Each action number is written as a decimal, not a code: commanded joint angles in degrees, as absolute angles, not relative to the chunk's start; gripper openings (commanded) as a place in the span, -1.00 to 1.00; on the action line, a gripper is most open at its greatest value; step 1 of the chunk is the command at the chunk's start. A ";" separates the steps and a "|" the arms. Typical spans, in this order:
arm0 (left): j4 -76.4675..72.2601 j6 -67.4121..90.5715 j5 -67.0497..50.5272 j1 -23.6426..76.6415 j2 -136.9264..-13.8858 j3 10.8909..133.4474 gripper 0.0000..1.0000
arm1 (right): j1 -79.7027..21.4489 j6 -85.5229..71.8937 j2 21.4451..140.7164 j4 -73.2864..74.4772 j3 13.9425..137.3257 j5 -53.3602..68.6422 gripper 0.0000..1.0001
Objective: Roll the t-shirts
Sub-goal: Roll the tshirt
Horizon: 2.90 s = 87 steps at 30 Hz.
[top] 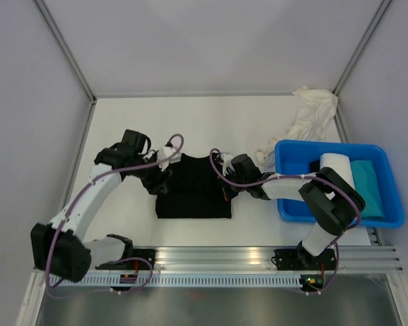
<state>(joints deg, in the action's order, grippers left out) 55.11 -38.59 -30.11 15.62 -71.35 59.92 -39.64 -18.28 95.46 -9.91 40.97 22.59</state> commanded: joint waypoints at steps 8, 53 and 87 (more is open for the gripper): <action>42.98 -40.70 -5.28 36.02 -65.30 41.93 0.64 | -39.46 -17.84 95.54 -8.17 41.49 18.81 -0.99; 56.25 -60.03 -20.92 30.15 -72.07 46.23 -0.95 | -61.25 33.49 63.27 3.80 29.45 5.37 0.16; 75.59 -68.65 -29.26 20.57 -79.36 53.35 -0.04 | -44.57 27.78 77.43 23.13 45.00 40.95 -0.99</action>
<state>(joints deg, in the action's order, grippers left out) 73.91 -67.05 -27.14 23.14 -77.30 50.89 -47.68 28.23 75.70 22.04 43.38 32.58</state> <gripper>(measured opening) 0.442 0.041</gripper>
